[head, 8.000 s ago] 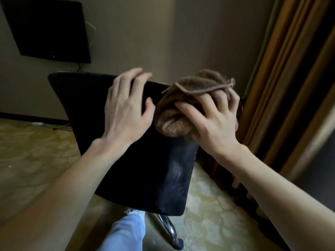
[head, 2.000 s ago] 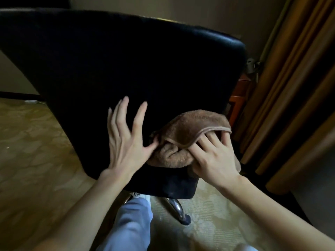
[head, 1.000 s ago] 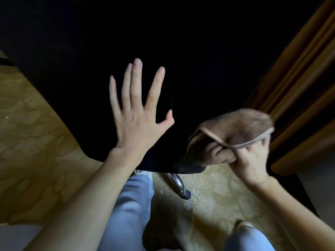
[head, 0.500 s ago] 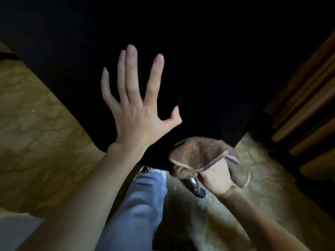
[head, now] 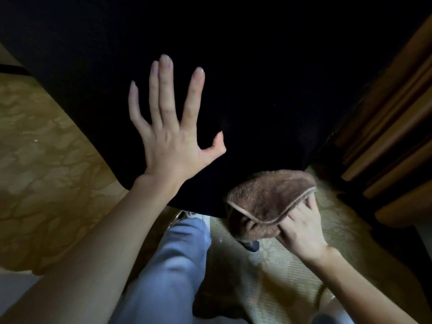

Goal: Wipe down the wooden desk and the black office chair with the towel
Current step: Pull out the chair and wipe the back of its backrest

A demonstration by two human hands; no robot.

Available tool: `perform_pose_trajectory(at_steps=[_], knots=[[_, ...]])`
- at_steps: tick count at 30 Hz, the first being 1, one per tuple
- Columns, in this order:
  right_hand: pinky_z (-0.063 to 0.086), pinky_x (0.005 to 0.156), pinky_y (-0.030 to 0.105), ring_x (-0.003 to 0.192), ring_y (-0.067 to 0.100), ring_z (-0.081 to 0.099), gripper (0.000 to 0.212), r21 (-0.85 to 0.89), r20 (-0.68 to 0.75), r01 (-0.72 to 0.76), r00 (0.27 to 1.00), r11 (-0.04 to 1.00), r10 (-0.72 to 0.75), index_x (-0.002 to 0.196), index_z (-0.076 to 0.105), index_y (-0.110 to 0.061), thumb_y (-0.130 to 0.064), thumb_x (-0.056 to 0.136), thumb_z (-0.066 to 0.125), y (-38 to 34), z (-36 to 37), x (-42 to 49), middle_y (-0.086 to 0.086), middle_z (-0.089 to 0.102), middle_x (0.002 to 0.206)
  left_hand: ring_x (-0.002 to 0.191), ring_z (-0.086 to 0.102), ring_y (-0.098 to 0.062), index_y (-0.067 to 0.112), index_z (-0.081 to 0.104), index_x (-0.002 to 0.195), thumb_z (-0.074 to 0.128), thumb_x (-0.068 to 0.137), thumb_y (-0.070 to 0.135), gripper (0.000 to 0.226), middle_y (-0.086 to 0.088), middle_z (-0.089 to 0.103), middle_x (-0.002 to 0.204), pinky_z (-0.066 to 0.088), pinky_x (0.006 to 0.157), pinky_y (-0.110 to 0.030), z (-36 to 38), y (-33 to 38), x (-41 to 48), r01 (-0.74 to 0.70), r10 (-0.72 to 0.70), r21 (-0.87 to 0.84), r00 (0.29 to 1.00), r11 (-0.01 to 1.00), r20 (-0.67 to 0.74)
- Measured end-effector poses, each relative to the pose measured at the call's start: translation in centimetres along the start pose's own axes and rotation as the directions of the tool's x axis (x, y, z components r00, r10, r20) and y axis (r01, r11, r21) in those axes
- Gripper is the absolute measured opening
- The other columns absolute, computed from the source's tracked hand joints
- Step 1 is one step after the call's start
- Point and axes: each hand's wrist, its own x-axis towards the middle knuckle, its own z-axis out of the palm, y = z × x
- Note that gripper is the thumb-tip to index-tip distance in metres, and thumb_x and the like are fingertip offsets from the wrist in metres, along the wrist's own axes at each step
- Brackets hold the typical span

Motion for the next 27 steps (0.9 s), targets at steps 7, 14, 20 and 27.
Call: perform_pose_trajectory(at_steps=[7,14,20,27], knots=[[0.046,0.093,0.047,0.102,0.031,0.069,0.023,-0.009,0.458,-0.045,0.888,0.999,0.044,0.097,0.076,-0.015,-0.022,0.083,0.059,-1.1,5.3,0.7,0.009,0.074,0.103,0.151,0.016,-0.041,0.018,0.01,0.16,0.055,0.086,0.066,0.099,-0.025,0.011,0.158,0.021,0.12,-0.065,0.3,-0.9,-0.1,-0.022,0.022,-0.013,1.0,1.0,0.002],[0.056,0.089,0.02,0.105,0.005,0.071,0.022,0.091,0.802,0.144,0.576,0.985,-0.158,0.096,0.083,-0.032,-0.041,0.076,0.08,-2.8,9.6,-4.6,-0.011,0.077,0.105,0.151,0.018,-0.043,0.019,0.011,0.161,0.06,0.086,0.064,0.1,-0.026,0.013,0.157,0.025,0.118,-0.065,1.0,-1.4,-0.2,-0.038,0.036,-0.049,0.999,0.998,-0.037],[0.046,0.103,0.018,0.123,0.005,0.061,0.03,0.177,0.775,0.082,0.603,0.981,-0.191,0.109,0.079,-0.032,-0.039,0.079,0.08,-2.2,6.8,-4.4,-0.011,0.071,0.125,0.152,0.017,-0.042,0.018,0.012,0.161,0.059,0.088,0.064,0.099,-0.024,0.011,0.158,0.023,0.12,-0.063,0.6,-1.0,-0.3,-0.03,0.029,-0.043,0.999,0.999,-0.021],[0.047,0.087,0.041,0.095,0.021,0.059,0.009,-0.016,0.395,0.132,0.912,0.991,-0.115,0.107,0.059,-0.018,-0.016,0.104,0.05,1.2,0.3,-2.7,-0.002,0.062,0.097,0.153,0.018,-0.043,0.017,0.006,0.164,0.056,0.092,0.06,0.098,-0.028,0.013,0.16,0.024,0.12,-0.063,-0.2,-1.9,-0.7,-0.033,0.032,-0.044,0.999,0.998,-0.019]])
